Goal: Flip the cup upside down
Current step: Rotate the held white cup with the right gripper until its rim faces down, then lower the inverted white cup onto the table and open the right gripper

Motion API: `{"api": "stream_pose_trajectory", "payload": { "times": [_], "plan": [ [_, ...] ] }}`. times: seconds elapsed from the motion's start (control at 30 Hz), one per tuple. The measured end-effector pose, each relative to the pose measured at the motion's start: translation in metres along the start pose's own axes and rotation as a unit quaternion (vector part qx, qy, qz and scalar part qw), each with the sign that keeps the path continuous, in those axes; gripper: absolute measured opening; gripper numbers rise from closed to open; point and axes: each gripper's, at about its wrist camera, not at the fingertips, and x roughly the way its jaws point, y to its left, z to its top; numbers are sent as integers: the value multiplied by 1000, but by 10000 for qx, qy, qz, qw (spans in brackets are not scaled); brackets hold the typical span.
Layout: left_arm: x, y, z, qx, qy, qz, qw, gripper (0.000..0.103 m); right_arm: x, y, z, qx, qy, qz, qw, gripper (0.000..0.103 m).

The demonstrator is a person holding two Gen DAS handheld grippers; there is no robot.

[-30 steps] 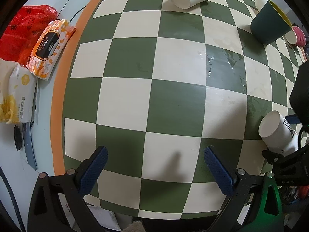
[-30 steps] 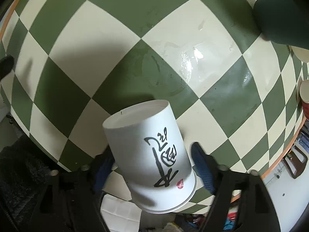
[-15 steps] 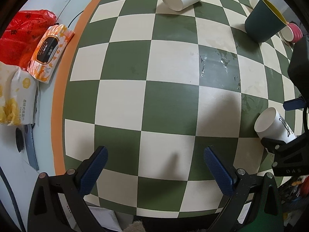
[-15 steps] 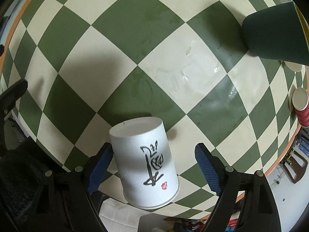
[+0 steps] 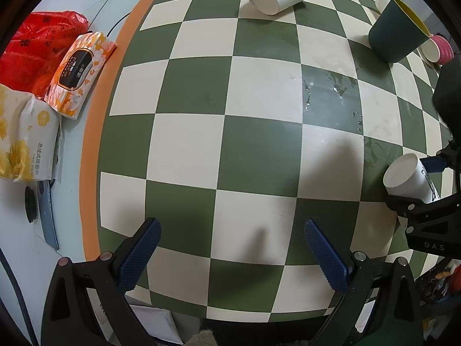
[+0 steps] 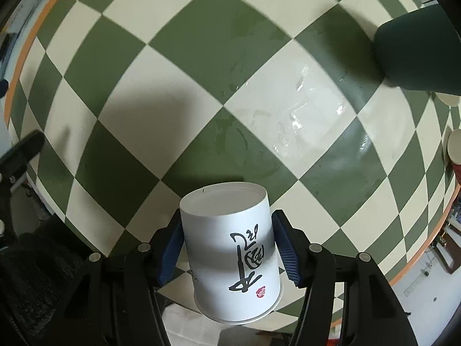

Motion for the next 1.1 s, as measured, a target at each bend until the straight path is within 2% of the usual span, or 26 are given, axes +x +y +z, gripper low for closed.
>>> {"api": "stream_pose_trajectory", "payload": {
  "times": [0.2,0.33,0.47,0.7,0.8,0.9,1.1],
  "plan": [
    [-4,-5,-3,65,-18,-10,10000,102,-28,-4,-17,476,-682,198,9963,62],
    [-6,-11,-1,129,-38,-8,9999,102,-39,-11,-33,876,-1278,252,9876,62],
    [-8,-21,4,191,-30,-4,9998,102,-43,-23,-61,1328,-1932,308,9716,62],
    [-9,-34,6,370,-45,49,9993,102,-39,-36,-95,1974,-2983,400,9330,62],
    [-9,-39,5,433,-54,63,9990,102,-38,-42,-103,2180,-3248,463,9192,62],
    [-10,-42,3,490,-71,73,9987,102,-35,-42,-111,2306,-3397,497,9104,62],
    [-12,-49,0,559,-81,80,9984,102,-27,-32,-129,2339,-3494,480,9061,62]
  ]
}}
